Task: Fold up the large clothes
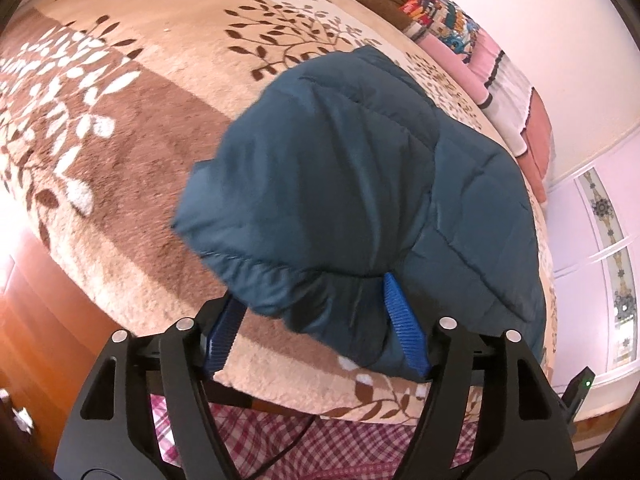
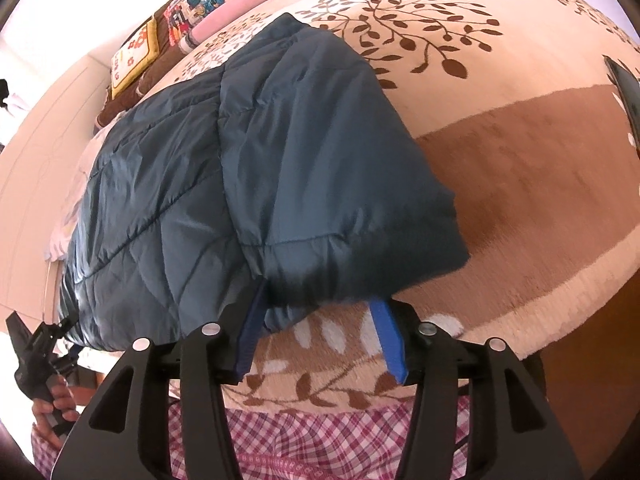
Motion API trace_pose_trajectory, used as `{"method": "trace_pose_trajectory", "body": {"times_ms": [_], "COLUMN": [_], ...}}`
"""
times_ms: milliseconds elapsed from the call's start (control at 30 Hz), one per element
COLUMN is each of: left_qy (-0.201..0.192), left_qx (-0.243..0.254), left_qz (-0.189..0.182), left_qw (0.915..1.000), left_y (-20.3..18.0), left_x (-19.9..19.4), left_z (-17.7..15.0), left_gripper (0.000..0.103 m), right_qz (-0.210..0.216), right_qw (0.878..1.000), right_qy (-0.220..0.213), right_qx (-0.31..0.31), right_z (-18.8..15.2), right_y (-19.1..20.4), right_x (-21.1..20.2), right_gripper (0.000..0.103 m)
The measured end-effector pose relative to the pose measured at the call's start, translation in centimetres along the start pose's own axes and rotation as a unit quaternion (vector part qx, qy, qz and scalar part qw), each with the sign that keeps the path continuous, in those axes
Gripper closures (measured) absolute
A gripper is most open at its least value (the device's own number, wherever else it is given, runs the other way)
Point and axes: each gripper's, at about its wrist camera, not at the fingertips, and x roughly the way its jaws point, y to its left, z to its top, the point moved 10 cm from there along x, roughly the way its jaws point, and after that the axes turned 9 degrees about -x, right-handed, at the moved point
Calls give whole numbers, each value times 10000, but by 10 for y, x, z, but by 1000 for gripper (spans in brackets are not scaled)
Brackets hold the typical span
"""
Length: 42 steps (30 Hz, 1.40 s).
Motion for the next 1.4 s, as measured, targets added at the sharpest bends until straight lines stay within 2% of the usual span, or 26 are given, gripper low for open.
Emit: {"method": "trace_pose_trajectory", "body": {"times_ms": [233,400,500,567,767,833,967,1067,1167,1200,1300,1400], "left_qy": [16,79,163,215,250,129,8,-34,-45,-71,-91,-49], "left_qx": [-127,-350,-486,-560,-559,-526,-155,256,571,643,737,623], "left_qz": [-122,-348,-511,-580,-461,-434,-77,248,436,478,524,415], "left_qw": [9998,9988,9974,9965,9971,9976,9999,9994,9974,9968,9959,9972], "left_y": [15,17,14,11,4,0,-10,-18,-23,-25,-27,-29], "left_x": [-10,-13,-12,-9,2,1,2,4,5,6,7,11], "left_z": [-6,-12,-16,-18,-20,-17,-12,-8,-5,-4,-2,1], "left_gripper": [33,33,32,31,26,26,26,26,26,26,26,26], "right_qz": [-80,-89,-123,-65,144,160,22,20,-429,-540,-357,-409], "right_qw": [9999,9999,9998,9993,9912,9847,9660,9504,9313,9296,9305,9222], "right_qy": [67,109,68,-60,-516,-610,-717,-563,-472,-424,-328,-418], "right_qx": [36,44,-151,-370,-1212,-1623,-2485,-3059,-3587,-3621,-3632,-3823], "right_z": [-9,-17,-21,-21,3,13,26,25,31,35,45,58], "right_y": [-10,-14,-10,-1,51,76,115,139,150,153,165,183], "right_x": [-7,-12,-23,-35,-62,-63,-57,-43,-31,-28,-20,-17], "right_gripper": [49,49,49,54,55,55,55,55,54,54,53,39]}}
